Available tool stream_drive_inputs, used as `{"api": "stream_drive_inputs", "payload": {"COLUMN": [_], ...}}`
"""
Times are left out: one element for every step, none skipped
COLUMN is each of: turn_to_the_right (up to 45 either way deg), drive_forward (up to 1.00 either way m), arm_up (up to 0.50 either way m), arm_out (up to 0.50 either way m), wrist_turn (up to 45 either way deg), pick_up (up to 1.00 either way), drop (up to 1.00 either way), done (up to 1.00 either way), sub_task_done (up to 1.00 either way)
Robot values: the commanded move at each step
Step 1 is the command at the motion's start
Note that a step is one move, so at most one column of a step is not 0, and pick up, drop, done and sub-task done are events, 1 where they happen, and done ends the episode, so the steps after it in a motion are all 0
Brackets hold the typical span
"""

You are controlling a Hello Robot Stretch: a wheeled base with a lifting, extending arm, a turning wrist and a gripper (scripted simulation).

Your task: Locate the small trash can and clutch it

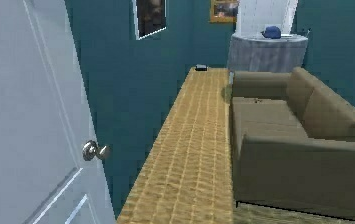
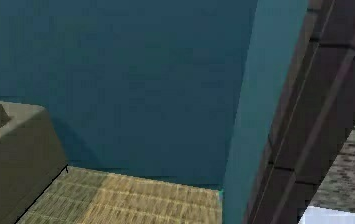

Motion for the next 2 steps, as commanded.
{"api": "stream_drive_inputs", "payload": {"turn_to_the_right": [-45.0,-45.0], "drive_forward": [0.00,0.00], "arm_up": [0.00,0.00], "arm_out": [0.00,0.00], "wrist_turn": [0.0,0.0], "pick_up": [0.00,0.00], "drop": [0.00,0.00], "done": [0.00,0.00], "sub_task_done": [0.00,0.00]}}
